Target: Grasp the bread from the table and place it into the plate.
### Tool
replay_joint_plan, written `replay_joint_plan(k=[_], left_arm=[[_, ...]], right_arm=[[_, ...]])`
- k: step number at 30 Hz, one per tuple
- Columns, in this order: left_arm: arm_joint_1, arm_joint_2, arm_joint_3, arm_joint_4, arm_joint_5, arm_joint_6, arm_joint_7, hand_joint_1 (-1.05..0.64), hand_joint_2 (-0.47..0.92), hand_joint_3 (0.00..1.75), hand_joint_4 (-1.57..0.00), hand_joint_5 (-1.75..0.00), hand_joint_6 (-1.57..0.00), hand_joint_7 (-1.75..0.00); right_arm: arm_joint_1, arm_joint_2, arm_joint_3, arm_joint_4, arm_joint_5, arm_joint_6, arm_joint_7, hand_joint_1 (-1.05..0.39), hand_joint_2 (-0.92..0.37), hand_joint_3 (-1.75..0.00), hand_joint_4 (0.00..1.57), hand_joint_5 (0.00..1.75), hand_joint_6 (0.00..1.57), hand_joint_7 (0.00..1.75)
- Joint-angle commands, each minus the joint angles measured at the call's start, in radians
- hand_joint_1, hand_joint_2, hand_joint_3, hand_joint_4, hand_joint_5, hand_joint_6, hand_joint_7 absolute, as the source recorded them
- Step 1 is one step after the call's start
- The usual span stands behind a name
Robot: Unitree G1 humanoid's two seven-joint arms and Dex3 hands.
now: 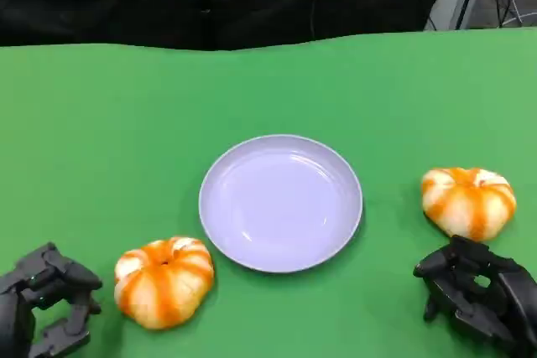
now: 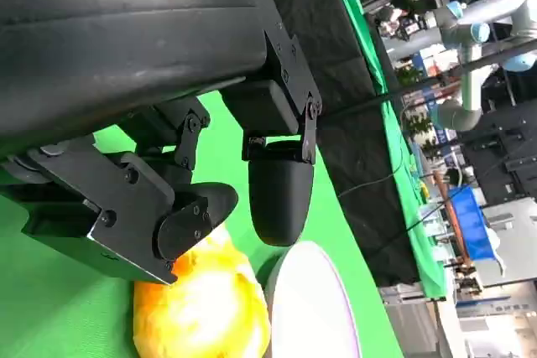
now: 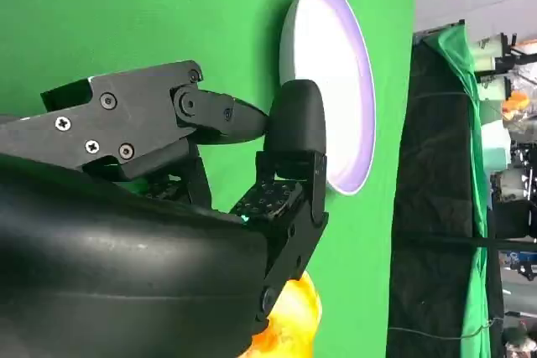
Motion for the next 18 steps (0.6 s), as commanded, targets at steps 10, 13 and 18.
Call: replay_joint_plan(k=[10,13,18], left_arm=[[0.026,0.015,-0.009,-0.046,0.0,0.012,0.002,0.07,0.62,1.0,-0.88,-1.27,-0.95,-1.0],[0.035,0.006,-0.02,-0.068,-0.083,0.01,-0.094,0.05,0.73,0.65,-0.79,-0.7,-0.82,-0.54],[0.047,-0.003,-0.023,-0.112,-0.228,0.072,-0.26,-0.07,0.87,0.13,-0.64,-0.02,-0.6,-0.02]], right_arm=[[0.011,-0.019,-0.01,-0.005,0.009,-0.002,0.006,-0.24,-0.92,-0.48,0.66,1.75,0.73,1.16],[0.012,-0.018,-0.008,-0.009,0.007,0.003,0.002,-0.24,-0.92,-0.48,0.66,1.75,0.73,1.15],[0.01,-0.018,-0.007,-0.009,0.003,0.005,-0.004,-0.23,-0.92,-0.49,0.66,1.75,0.74,1.15]])
